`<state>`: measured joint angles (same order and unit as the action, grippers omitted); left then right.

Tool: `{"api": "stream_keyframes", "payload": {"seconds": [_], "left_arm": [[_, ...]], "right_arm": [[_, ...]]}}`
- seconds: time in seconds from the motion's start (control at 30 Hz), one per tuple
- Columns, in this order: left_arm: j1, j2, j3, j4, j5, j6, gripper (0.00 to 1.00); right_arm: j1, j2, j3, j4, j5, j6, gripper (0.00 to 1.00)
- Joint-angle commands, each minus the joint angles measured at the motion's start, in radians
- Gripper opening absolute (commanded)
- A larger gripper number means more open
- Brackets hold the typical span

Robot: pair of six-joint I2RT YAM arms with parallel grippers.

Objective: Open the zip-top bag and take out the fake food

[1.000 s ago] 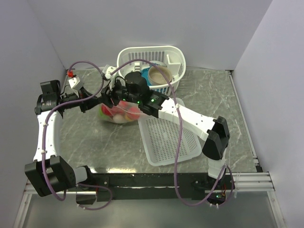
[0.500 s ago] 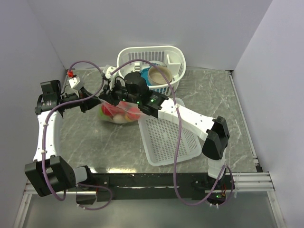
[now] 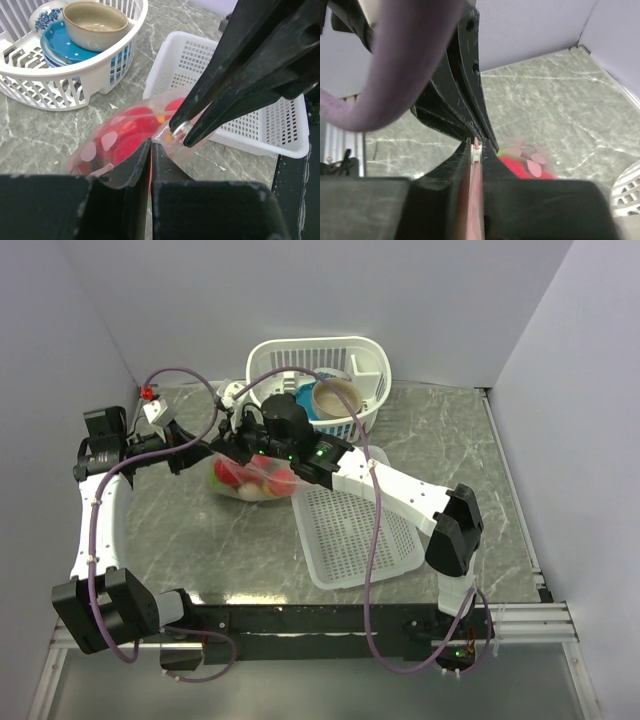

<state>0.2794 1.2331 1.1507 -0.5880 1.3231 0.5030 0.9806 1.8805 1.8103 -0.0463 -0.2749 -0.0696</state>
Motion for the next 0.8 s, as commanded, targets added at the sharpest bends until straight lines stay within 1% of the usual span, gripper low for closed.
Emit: {"api": "stream_keyframes", "payload": {"seconds": [0.0,0.13,0.27,0.3,0.37,0.4,0.43,0.5,0.57,0.6,0.63,0.67,0.7,0.73,0.77], "left_arm": [[-0.009,-0.032,0.02,0.051,0.036,-0.02,0.11],[-0.011,-0.03,0.024,0.047,0.041,-0.015,0.11],[-0.019,-0.026,0.044,-0.021,0.054,0.04,0.13],[-0.023,-0.021,0.055,-0.077,0.054,0.095,0.14],[-0.025,-0.009,0.066,-0.145,0.05,0.153,0.21],[-0.023,-0.003,0.079,-0.218,0.045,0.222,0.25],[-0.023,0.012,0.086,-0.248,0.039,0.253,0.29],[-0.023,0.032,0.107,-0.294,0.028,0.313,0.29],[-0.025,0.066,0.127,-0.38,0.027,0.363,0.33],[-0.023,0.08,0.148,-0.415,0.034,0.431,0.35],[-0.025,0.107,0.161,-0.497,0.04,0.469,0.38],[-0.025,0.121,0.173,-0.534,0.047,0.501,0.39],[-0.025,0.135,0.199,-0.573,0.054,0.579,0.4],[-0.023,0.166,0.213,-0.625,0.068,0.624,0.41],[-0.023,0.181,0.228,-0.713,0.077,0.669,0.43]], "right_arm": [[-0.005,-0.03,-0.028,-0.021,0.003,0.011,0.01],[-0.007,-0.052,-0.074,-0.001,0.029,0.005,0.0],[-0.013,-0.049,-0.046,-0.012,0.057,-0.007,0.0],[-0.019,-0.046,-0.031,-0.02,0.062,-0.009,0.0],[-0.028,-0.04,0.013,-0.043,0.063,-0.012,0.0],[-0.033,-0.04,0.035,-0.044,0.063,-0.01,0.0],[-0.043,-0.046,0.04,-0.043,0.065,-0.006,0.0],[-0.054,-0.053,0.044,-0.037,0.06,0.004,0.0],[-0.066,-0.063,0.044,-0.03,0.054,0.014,0.0],[-0.071,-0.066,0.043,-0.027,0.054,0.014,0.0],[-0.072,-0.07,0.04,-0.024,0.054,0.019,0.0],[-0.076,-0.07,0.04,-0.024,0.049,0.019,0.0],[-0.079,-0.07,0.038,-0.026,0.046,0.021,0.0],[-0.079,-0.075,0.038,-0.027,0.043,0.022,0.0],[-0.08,-0.072,0.041,-0.026,0.033,0.025,0.0]]}}
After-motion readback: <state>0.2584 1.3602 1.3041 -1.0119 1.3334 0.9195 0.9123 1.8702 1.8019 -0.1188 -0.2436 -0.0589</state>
